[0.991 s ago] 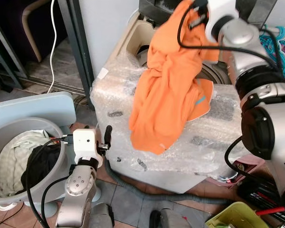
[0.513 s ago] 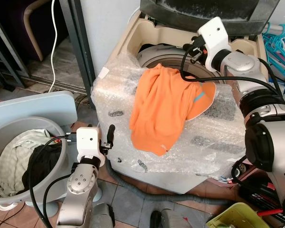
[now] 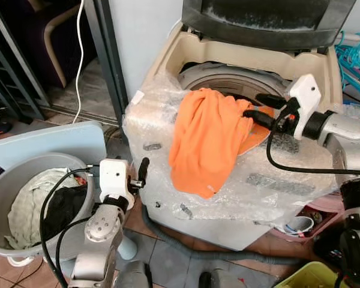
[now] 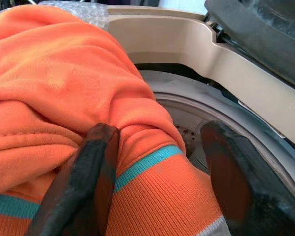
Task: Clothes washing
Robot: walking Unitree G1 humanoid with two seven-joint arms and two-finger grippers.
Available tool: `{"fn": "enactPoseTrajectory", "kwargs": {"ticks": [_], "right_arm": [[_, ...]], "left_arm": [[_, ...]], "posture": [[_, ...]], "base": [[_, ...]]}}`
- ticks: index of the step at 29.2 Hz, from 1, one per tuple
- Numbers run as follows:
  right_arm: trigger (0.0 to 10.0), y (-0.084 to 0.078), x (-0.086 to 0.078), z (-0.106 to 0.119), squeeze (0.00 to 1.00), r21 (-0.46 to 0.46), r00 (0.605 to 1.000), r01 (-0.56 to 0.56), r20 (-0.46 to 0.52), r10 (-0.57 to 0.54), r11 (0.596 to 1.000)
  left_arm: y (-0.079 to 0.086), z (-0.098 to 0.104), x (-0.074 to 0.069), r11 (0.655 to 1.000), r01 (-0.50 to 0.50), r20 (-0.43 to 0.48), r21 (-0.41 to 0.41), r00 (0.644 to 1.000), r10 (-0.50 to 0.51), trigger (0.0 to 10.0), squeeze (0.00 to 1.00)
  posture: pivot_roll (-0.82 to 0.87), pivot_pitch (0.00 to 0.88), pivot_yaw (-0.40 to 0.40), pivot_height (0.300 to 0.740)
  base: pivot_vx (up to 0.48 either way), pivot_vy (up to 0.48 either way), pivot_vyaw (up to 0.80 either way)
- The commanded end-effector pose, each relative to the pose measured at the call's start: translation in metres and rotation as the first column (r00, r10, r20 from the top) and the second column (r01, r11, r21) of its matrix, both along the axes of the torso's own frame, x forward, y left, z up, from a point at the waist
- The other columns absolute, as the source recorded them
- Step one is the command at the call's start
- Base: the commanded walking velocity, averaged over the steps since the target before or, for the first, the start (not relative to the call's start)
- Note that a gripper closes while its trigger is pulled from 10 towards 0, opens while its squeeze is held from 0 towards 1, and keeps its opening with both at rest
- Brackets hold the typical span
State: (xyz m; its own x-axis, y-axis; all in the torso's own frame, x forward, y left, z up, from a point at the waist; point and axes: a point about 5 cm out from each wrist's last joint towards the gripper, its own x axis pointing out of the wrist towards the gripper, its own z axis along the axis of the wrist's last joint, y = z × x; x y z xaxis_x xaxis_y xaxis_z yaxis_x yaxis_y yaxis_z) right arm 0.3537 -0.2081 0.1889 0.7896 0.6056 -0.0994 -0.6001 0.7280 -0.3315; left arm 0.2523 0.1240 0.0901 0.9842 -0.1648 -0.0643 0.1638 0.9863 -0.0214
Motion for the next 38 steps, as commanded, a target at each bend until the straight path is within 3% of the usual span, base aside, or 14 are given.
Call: {"fn": "enactPoseTrajectory", "kwargs": {"ticks": [1,8,11,15,16,19,22,23,28,33,34,35,36,38], "right_arm": [[10.0,0.005,-0.001,-0.012,1.00,0.015,0.998,0.055,-0.020,-0.054,0.998],[10.0,0.025,-0.006,-0.026,1.00,0.119,0.995,0.101,0.001,-0.102,0.988],[10.0,0.026,-0.002,0.003,1.00,0.286,0.981,0.118,0.118,-0.157,0.951],[10.0,0.026,-0.002,0.018,1.00,0.364,0.984,0.074,0.126,-0.128,0.928],[10.0,0.034,-0.009,0.027,1.00,0.396,0.996,-0.046,0.092,0.010,0.917],[10.0,0.042,-0.018,0.027,1.00,0.393,0.989,-0.144,0.049,0.136,0.908],[10.0,0.048,-0.026,0.017,1.00,0.269,0.976,-0.213,0.022,0.215,0.939],[10.0,0.054,-0.034,0.000,1.00,0.159,0.965,-0.252,-0.031,0.260,0.955],[10.0,0.068,-0.039,-0.026,1.00,0.056,0.967,-0.243,-0.060,0.246,0.968],[10.0,0.077,-0.038,-0.034,1.00,-0.066,0.981,-0.192,-0.029,0.190,0.979],[3.9,0.077,-0.034,-0.034,0.61,-0.090,0.992,-0.128,0.002,0.129,0.988],[0.0,0.076,-0.031,-0.033,0.49,-0.089,0.996,-0.088,0.016,0.090,0.992],[0.0,0.073,-0.027,-0.031,0.00,-0.078,0.998,-0.034,0.045,0.038,0.996],[0.0,0.071,-0.025,-0.031,0.00,-0.084,0.999,-0.010,0.052,0.014,0.996]], "left_arm": [[-0.001,-0.003,0.000,1.000,0.008,-0.019,0.003,1.000,-0.008,10.0,0.00],[0.004,-0.002,0.000,1.000,-0.001,-0.014,0.012,1.000,0.001,10.0,0.00],[0.005,-0.002,0.000,1.000,-0.006,-0.013,0.014,1.000,0.006,10.0,0.00],[0.005,-0.002,0.000,1.000,-0.007,-0.014,0.012,1.000,0.007,10.0,0.00],[0.004,-0.002,0.000,1.000,-0.005,-0.014,0.009,1.000,0.005,10.0,0.00],[0.004,-0.002,0.000,1.000,-0.003,-0.014,0.009,1.000,0.003,10.0,0.00],[0.003,-0.002,0.000,1.000,-0.001,-0.015,0.007,1.000,0.001,10.0,0.00],[0.002,-0.003,0.000,1.000,0.003,-0.017,0.005,1.000,-0.003,10.0,0.00],[0.002,-0.003,0.000,1.000,0.006,-0.019,0.005,1.000,-0.005,10.0,0.00],[0.002,-0.003,-0.001,1.000,0.004,-0.020,0.007,1.000,-0.003,10.0,0.00],[0.002,-0.003,-0.001,1.000,0.003,-0.020,0.007,1.000,-0.003,10.0,0.00],[0.002,-0.002,-0.001,1.000,0.002,-0.020,0.007,1.000,-0.002,10.0,0.00],[0.002,-0.002,-0.001,1.000,0.002,-0.019,0.007,1.000,-0.002,10.0,0.00],[0.002,-0.002,-0.001,1.000,0.002,-0.019,0.007,1.000,-0.001,10.0,0.00]], "posture": [[0.00,0.065,0.037,0.740],[0.03,0.063,0.035,0.740],[0.02,0.063,0.034,0.740],[0.02,0.063,0.034,0.740],[0.02,0.064,0.034,0.740],[0.01,0.065,0.035,0.740],[0.01,0.065,0.035,0.740],[0.01,0.067,0.035,0.740],[0.01,0.071,0.035,0.740],[0.02,0.072,0.035,0.740],[0.02,0.073,0.034,0.740],[0.02,0.073,0.034,0.740],[0.02,0.073,0.033,0.740],[0.02,0.074,0.032,0.740]], "base": [[0.000,0.000,0.00],[0.000,0.000,0.00],[0.000,0.000,0.00],[0.000,0.000,0.00],[0.000,0.000,0.00],[0.000,0.000,0.00],[0.000,0.000,0.00],[0.000,0.000,0.00],[0.000,0.000,0.00],[0.000,0.000,0.00],[0.000,0.000,0.00],[0.000,0.000,0.00],[0.000,0.000,0.00],[0.000,0.000,0.00]]}}
